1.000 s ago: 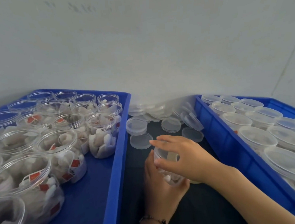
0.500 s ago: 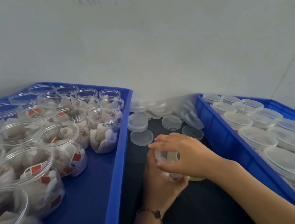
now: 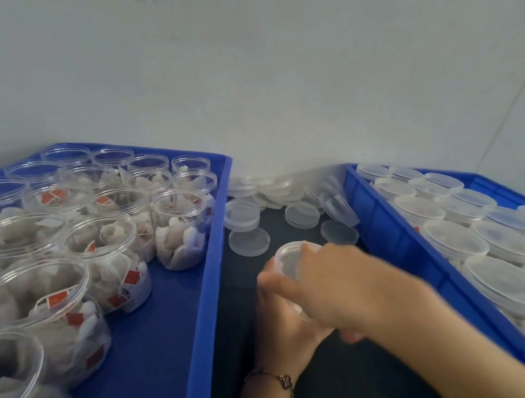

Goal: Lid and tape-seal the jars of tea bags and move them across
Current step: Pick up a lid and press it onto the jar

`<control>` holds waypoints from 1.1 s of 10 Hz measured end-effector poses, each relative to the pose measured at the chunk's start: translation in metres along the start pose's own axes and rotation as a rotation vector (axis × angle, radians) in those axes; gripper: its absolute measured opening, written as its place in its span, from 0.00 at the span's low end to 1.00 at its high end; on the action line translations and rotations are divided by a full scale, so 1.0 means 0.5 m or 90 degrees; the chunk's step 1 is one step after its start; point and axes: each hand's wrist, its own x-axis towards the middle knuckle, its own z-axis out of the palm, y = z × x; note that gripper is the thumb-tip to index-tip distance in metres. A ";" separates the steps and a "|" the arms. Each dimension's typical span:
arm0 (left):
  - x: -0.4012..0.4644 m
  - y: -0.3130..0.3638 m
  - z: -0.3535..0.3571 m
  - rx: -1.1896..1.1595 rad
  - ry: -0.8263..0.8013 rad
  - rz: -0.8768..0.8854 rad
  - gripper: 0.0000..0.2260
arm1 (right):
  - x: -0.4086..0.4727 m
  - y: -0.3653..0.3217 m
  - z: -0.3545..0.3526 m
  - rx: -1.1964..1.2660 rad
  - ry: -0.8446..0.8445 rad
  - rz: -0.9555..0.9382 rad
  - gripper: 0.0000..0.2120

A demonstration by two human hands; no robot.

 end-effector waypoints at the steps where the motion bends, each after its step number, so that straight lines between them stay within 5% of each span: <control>1: 0.000 -0.012 -0.001 -0.045 -0.036 0.010 0.37 | -0.018 0.036 -0.076 0.107 0.025 -0.012 0.24; 2: -0.006 -0.017 0.001 -0.030 0.003 0.000 0.40 | 0.014 0.060 -0.074 0.040 0.039 -0.152 0.33; 3: -0.008 -0.006 0.000 0.010 -0.021 0.015 0.41 | 0.044 0.056 0.000 0.057 -0.036 -0.232 0.30; 5: 0.002 -0.020 0.011 0.064 0.004 -0.008 0.30 | 0.055 0.015 0.092 0.079 0.283 -0.108 0.17; 6: -0.002 -0.026 0.000 0.049 0.005 0.011 0.28 | 0.060 0.006 0.102 0.065 0.313 -0.085 0.17; 7: 0.005 -0.031 0.002 -0.003 0.016 0.021 0.38 | 0.064 0.045 0.084 0.465 0.270 -0.109 0.15; 8: 0.015 -0.026 0.005 -0.044 -0.013 -0.058 0.46 | 0.079 0.128 0.104 0.686 0.339 0.046 0.17; 9: 0.025 -0.039 -0.002 -0.100 -0.020 -0.016 0.48 | 0.076 0.199 0.187 0.293 0.092 0.041 0.32; 10: 0.031 -0.042 -0.009 -0.058 -0.023 -0.002 0.52 | 0.062 0.223 0.262 0.084 0.060 -0.012 0.30; 11: 0.020 -0.013 -0.013 0.085 0.060 0.026 0.53 | 0.042 0.210 0.292 0.112 0.260 -0.009 0.19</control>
